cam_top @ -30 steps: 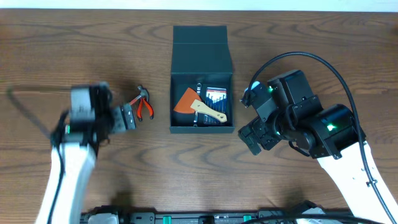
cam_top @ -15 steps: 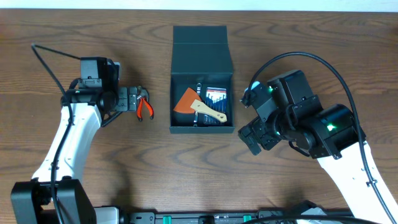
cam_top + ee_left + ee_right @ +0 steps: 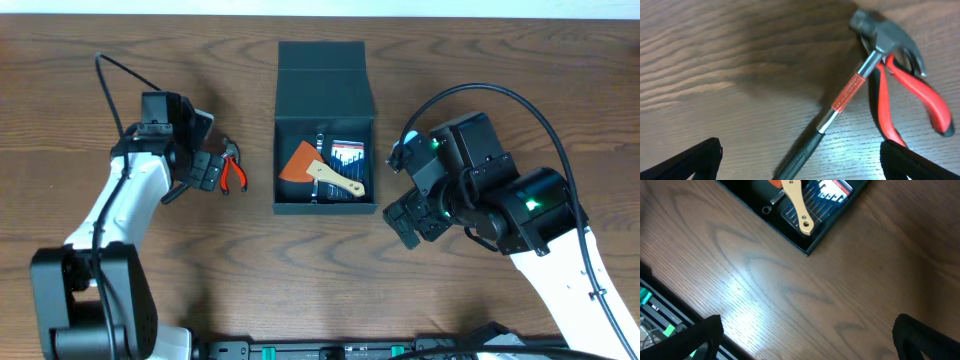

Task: Pack container
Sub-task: 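Move the left gripper over the red-handled hammer and lower it, then close the left gripper on the hammer's handle and lift it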

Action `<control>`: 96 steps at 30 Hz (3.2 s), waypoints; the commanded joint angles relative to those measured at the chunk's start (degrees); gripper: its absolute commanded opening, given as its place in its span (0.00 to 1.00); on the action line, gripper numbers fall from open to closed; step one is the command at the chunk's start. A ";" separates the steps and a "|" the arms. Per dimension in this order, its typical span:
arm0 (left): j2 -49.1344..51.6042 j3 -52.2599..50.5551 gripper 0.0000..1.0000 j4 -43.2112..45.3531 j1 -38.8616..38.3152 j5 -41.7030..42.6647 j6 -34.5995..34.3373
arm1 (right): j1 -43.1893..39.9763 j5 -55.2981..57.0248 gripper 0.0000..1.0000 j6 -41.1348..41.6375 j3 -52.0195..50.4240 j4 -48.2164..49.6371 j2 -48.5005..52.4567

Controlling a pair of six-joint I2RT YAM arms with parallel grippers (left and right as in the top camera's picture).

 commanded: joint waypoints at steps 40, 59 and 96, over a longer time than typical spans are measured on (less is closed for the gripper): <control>12.09 1.11 0.54 7.82 -0.09 8.33 6.25 | -0.57 -0.02 0.99 0.83 0.09 0.00 -0.24; 12.09 1.11 0.19 7.58 -0.09 10.34 6.23 | -0.57 0.00 0.99 0.81 0.09 0.00 -0.24; -0.68 2.29 0.06 12.22 -0.85 10.34 -15.91 | -0.57 -0.02 0.99 0.81 0.09 0.00 -0.24</control>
